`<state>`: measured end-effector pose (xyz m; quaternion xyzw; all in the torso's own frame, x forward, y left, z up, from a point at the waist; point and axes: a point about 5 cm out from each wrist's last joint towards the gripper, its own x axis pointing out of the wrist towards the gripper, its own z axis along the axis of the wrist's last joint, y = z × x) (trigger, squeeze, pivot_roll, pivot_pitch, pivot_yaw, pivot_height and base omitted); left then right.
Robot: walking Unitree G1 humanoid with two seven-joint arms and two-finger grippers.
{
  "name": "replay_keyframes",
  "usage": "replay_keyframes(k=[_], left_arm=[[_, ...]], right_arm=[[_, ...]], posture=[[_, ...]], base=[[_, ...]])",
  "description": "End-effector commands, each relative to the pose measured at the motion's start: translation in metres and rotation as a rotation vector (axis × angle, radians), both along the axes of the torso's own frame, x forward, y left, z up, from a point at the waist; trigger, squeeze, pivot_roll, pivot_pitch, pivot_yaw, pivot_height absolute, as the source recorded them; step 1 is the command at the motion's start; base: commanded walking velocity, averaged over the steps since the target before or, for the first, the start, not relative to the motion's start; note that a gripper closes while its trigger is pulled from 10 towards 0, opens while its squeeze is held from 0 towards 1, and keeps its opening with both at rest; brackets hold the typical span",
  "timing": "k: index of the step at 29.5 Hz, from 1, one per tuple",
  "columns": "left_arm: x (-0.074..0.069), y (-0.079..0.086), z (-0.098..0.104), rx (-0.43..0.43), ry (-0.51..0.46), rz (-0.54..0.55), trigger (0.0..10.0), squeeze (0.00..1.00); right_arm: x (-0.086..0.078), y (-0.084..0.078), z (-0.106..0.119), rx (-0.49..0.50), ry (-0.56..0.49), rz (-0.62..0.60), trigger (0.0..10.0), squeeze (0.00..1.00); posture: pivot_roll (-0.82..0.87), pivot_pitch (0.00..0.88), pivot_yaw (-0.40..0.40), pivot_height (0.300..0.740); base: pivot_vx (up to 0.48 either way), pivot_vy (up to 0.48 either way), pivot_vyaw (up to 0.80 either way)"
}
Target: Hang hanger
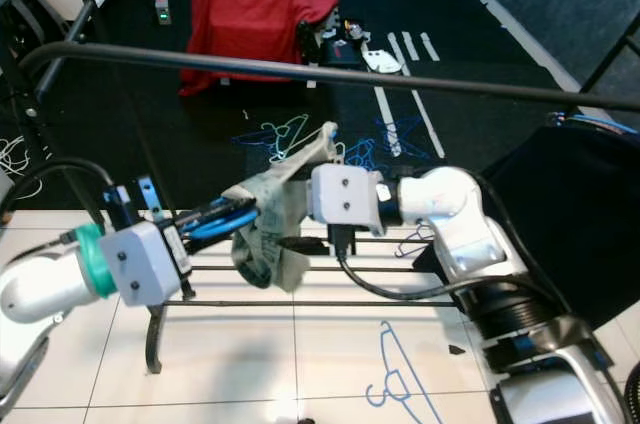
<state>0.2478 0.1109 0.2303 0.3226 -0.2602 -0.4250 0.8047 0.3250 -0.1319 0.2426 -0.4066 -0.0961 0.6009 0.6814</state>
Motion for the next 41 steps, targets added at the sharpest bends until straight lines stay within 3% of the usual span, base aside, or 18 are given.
replay_keyframes(k=[1,9,13,23,31,37,41], left_arm=[[-0.001,-0.009,-0.014,0.03,0.052,-0.019,10.0,0.0],[0.025,-0.014,-0.021,-0.115,0.136,0.169,10.0,0.0],[0.028,-0.009,-0.022,-0.087,0.129,0.17,10.0,0.0],[0.016,0.005,-0.018,-0.002,0.104,0.082,10.0,0.0],[0.006,-0.001,-0.014,-0.03,0.13,0.017,10.0,0.0],[-0.002,-0.008,-0.01,-0.036,0.158,-0.064,10.0,0.0],[-0.006,-0.013,-0.004,-0.013,0.125,-0.125,10.0,0.0]], right_arm=[[-0.009,0.004,0.014,0.025,-0.036,0.06,10.0,0.0],[-0.032,-0.002,0.004,-0.005,0.05,0.105,10.0,0.0],[-0.036,-0.006,0.002,-0.012,0.066,0.101,10.0,0.0],[-0.032,-0.019,0.015,-0.017,0.042,0.048,10.0,0.0],[-0.028,-0.032,0.016,-0.087,0.032,0.013,10.0,0.0],[-0.029,-0.03,0.008,-0.124,0.063,0.045,10.0,0.0],[-0.029,-0.018,0.008,-0.119,0.05,0.096,10.0,0.0]], posture=[[-0.04,0.089,0.001,0.74],[-0.06,0.101,-0.003,0.74],[-0.06,0.104,0.0,0.74],[-0.06,0.104,0.006,0.74],[-0.06,0.105,0.006,0.74],[-0.06,0.105,0.006,0.74],[-0.06,0.103,0.006,0.74]], base=[[0.0,0.0,0.0],[0.0,0.0,0.0],[0.0,0.0,0.0],[0.0,0.0,0.0],[0.0,0.0,0.0],[0.0,0.0,0.0],[0.0,0.0,0.0]])
